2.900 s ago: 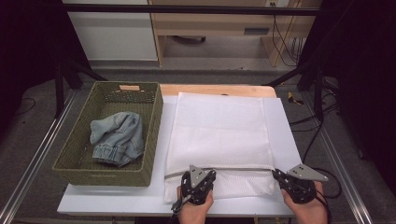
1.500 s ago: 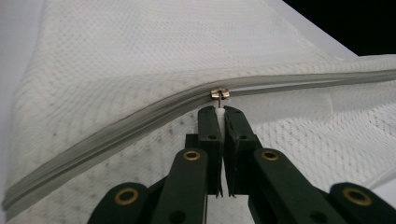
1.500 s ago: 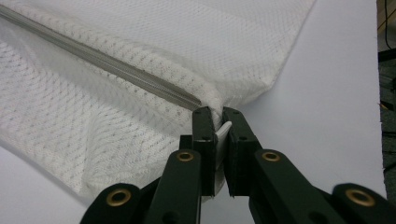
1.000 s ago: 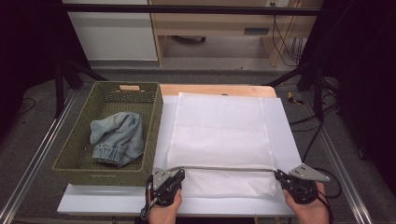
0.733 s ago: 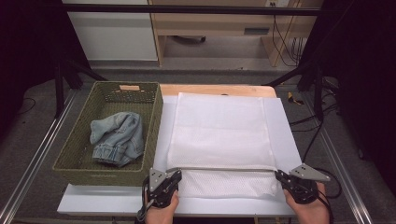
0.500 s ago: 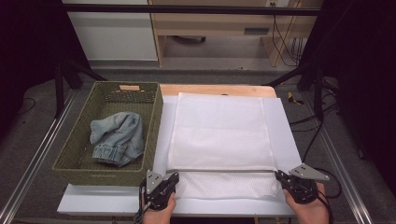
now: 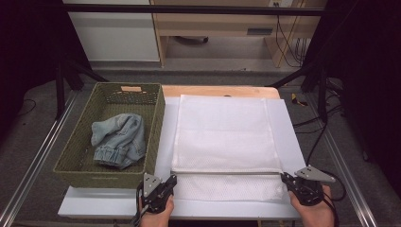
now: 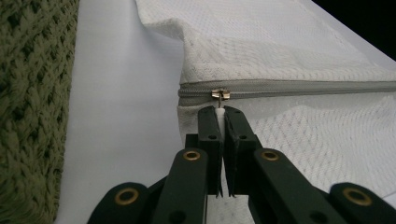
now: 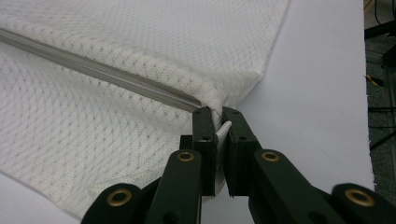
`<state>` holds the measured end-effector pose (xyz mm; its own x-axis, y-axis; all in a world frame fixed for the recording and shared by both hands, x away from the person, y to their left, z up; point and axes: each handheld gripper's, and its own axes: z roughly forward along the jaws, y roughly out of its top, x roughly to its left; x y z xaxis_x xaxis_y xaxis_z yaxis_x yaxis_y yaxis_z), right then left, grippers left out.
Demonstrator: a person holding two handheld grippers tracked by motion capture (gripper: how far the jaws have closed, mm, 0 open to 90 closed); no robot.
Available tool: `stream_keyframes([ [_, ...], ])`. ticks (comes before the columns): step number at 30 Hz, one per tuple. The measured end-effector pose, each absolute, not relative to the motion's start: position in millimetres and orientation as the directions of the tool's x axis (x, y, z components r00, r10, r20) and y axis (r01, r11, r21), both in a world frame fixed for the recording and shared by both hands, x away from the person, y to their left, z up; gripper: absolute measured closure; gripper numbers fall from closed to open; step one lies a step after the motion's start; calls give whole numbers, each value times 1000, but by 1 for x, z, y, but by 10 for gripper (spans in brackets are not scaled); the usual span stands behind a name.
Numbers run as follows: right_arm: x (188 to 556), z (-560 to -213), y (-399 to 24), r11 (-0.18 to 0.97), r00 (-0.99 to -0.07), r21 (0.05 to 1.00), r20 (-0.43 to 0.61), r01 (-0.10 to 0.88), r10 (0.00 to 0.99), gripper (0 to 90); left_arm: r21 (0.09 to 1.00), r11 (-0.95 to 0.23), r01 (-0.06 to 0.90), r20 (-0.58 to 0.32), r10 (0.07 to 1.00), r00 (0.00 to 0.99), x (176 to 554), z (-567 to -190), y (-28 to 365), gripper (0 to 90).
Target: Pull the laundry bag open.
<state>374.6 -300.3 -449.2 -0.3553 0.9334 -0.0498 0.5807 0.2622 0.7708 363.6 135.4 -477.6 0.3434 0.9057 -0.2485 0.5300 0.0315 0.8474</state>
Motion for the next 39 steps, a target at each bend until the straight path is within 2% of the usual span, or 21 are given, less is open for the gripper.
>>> stream_keyframes([
  [23, 378, -452, -303, 257, -337, 752, -49, 607, 940, 855, 844, 52, 534, -252, 917, 310, 362, -481, 142, 870],
  [39, 381, -460, -303, 291, -377, 724, -46, 626, 925, 851, 830, 20, 558, -229, 924, 308, 362, -486, 143, 869],
])
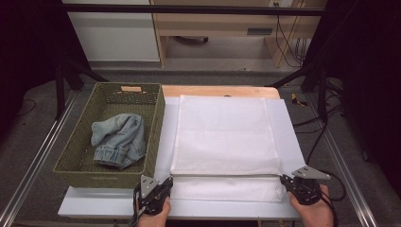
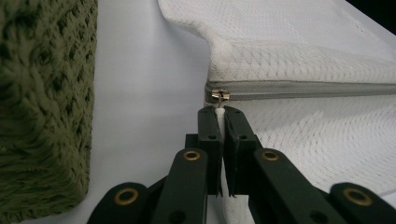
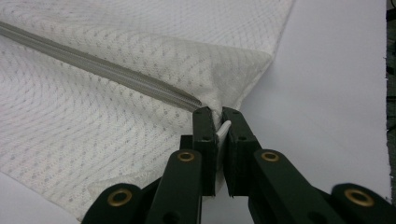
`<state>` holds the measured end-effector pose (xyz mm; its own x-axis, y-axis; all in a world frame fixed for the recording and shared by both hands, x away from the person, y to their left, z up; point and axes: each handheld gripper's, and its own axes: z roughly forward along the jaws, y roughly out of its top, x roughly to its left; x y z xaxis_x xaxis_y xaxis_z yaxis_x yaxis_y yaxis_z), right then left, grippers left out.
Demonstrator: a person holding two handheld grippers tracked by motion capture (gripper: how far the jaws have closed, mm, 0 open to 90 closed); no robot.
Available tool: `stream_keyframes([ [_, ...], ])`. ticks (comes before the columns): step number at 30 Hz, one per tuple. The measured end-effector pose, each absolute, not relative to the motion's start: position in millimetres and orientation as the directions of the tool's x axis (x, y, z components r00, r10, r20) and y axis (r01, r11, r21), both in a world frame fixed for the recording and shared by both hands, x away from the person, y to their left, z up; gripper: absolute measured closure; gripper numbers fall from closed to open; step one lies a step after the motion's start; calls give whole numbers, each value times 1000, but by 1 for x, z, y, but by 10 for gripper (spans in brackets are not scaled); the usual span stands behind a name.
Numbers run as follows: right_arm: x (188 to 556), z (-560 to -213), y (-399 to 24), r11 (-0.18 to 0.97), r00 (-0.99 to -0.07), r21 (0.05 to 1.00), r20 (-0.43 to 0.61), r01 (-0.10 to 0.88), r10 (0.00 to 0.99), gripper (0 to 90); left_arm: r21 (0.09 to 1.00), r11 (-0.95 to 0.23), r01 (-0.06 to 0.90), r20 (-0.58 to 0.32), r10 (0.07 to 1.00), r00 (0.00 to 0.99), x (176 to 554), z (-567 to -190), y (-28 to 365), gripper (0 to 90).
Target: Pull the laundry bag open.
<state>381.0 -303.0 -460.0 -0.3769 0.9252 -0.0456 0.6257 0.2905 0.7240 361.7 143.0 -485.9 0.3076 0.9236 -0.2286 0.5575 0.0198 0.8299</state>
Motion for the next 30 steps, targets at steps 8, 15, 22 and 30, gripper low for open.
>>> stream_keyframes([
  [8, 381, -466, -306, 308, -411, 713, -30, 630, 911, 840, 821, -6, 571, -204, 931, 304, 362, -488, 141, 867],
  [15, 385, -471, -308, 303, -423, 689, 6, 658, 906, 835, 811, -29, 584, -191, 931, 310, 360, -487, 141, 867],
  [22, 384, -470, -308, 308, -432, 693, 5, 652, 902, 831, 804, -39, 593, -189, 930, 317, 359, -489, 144, 867],
  [30, 383, -471, -309, 306, -436, 695, 11, 651, 900, 799, 811, -44, 584, -178, 931, 319, 357, -490, 144, 863],
])
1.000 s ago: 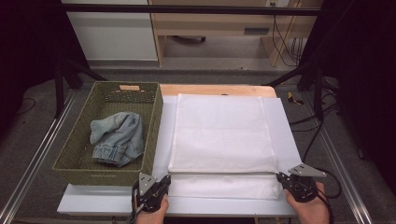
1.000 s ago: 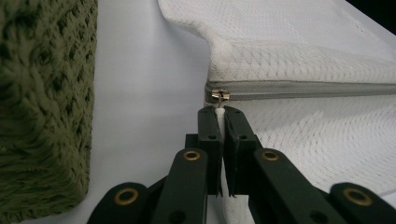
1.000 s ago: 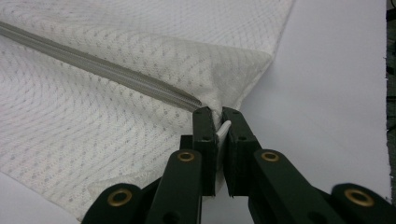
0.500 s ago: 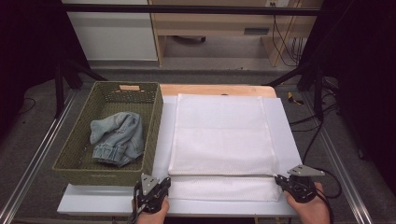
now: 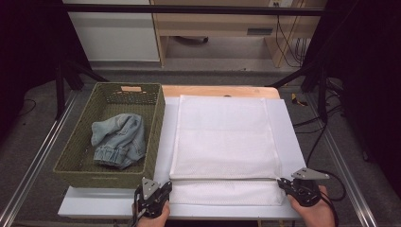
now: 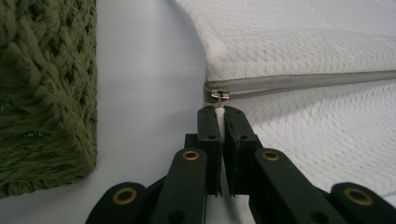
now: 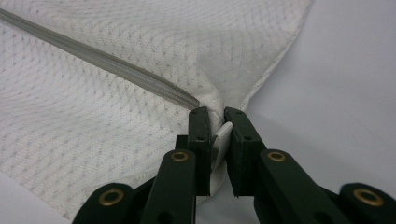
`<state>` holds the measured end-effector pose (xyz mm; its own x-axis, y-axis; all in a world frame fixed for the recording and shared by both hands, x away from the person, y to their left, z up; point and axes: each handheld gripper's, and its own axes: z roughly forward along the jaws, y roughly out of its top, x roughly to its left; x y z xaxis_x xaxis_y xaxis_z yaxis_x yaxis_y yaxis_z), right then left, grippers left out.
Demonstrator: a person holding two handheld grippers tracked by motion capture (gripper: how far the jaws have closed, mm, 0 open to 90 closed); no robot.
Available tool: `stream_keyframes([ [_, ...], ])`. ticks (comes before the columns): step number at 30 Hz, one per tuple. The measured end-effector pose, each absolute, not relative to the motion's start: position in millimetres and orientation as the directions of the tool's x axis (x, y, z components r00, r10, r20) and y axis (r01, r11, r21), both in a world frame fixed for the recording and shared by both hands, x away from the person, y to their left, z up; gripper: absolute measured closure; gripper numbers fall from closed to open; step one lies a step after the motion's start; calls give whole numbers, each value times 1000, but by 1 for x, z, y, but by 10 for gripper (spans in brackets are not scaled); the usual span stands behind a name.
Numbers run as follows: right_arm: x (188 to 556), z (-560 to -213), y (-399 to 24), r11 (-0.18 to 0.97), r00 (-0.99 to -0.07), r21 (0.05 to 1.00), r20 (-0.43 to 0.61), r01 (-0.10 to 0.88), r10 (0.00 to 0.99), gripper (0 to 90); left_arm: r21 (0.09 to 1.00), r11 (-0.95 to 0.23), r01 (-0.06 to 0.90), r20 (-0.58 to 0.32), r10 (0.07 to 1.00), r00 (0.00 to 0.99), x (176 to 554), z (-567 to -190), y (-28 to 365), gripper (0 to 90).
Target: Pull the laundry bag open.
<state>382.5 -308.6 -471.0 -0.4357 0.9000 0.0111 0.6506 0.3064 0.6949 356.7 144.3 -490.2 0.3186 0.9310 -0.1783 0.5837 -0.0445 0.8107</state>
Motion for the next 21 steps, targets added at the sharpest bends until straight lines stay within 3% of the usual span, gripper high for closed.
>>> stream_keyframes([
  [4, 382, -471, -310, 310, -439, 713, -4, 629, 899, 729, 838, -42, 544, -149, 941, 303, 355, -488, 145, 785],
  [6, 381, -469, -313, 289, -423, 739, -6, 609, 906, 634, 852, -37, 523, -148, 940, 307, 354, -487, 145, 734],
  [16, 379, -461, -311, 289, -424, 812, -57, 508, 904, 470, 890, -55, 452, -109, 938, 328, 351, -485, 142, 649],
  [21, 377, -456, -303, 308, -430, 831, -94, 463, 898, 361, 905, -65, 421, -89, 938, 336, 350, -485, 138, 562],
])
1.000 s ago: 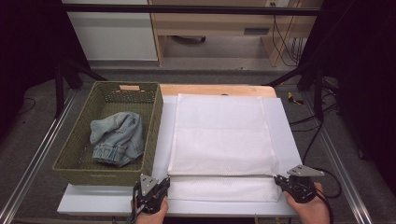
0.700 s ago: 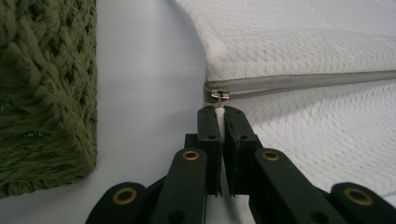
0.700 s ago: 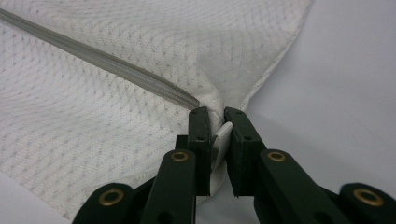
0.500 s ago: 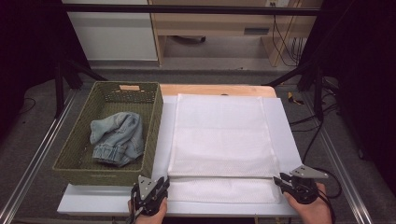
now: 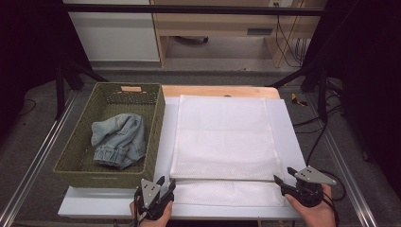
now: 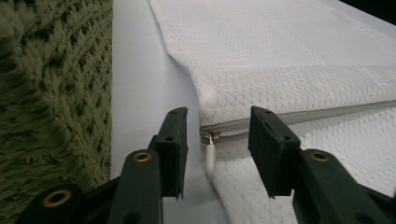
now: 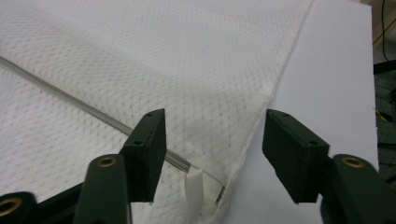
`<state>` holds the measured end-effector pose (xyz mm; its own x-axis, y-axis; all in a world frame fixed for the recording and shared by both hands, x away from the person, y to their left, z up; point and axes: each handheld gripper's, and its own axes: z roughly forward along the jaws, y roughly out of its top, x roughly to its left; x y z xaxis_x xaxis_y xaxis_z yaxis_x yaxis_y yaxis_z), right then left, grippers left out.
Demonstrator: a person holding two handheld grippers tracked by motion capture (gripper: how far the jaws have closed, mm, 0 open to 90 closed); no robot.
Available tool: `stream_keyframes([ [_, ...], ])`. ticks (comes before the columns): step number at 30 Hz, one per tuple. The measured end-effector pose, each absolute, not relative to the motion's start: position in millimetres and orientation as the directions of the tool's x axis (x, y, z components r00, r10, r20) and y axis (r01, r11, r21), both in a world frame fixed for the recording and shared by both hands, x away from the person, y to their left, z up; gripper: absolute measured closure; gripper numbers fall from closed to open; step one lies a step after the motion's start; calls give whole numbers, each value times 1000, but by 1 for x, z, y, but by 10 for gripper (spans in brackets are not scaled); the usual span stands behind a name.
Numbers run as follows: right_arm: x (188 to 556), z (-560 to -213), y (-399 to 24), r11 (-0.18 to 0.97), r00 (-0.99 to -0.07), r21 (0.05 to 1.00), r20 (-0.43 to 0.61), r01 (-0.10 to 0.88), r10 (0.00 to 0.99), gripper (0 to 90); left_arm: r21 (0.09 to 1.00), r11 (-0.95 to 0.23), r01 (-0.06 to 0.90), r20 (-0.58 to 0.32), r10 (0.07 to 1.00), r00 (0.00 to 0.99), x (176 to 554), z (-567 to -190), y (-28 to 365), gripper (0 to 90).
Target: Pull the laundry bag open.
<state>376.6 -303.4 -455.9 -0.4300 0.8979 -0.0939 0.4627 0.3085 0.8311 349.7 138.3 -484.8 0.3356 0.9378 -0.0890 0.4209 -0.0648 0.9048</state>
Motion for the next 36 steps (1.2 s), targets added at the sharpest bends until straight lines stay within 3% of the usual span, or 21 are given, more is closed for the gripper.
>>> stream_keyframes([
  [6, 374, -446, -291, 336, -436, 852, -145, 402, 888, 262, 912, -106, 396, -51, 930, 365, 348, -485, 130, 439],
  [11, 381, -437, -272, 369, -493, 845, -149, 387, 857, 147, 914, -143, 380, -14, 924, 382, 346, -485, 123, 225],
  [15, 385, -435, -260, 427, -533, 824, -186, 374, 825, 134, 917, -154, 369, -9, 915, 404, 344, -485, 119, 160],
  [27, 403, -427, -186, 579, -708, 753, -221, 313, 670, 232, 913, -182, 365, -3, 892, 452, 341, -488, 106, 100],
  [34, 410, -437, -155, 664, -780, 693, -240, 280, 578, 380, 910, -184, 371, -7, 889, 458, 341, -489, 106, 100],
  [36, 411, -439, -153, 669, -784, 690, -242, 276, 572, 385, 910, -187, 371, -7, 886, 463, 341, -489, 106, 100],
])
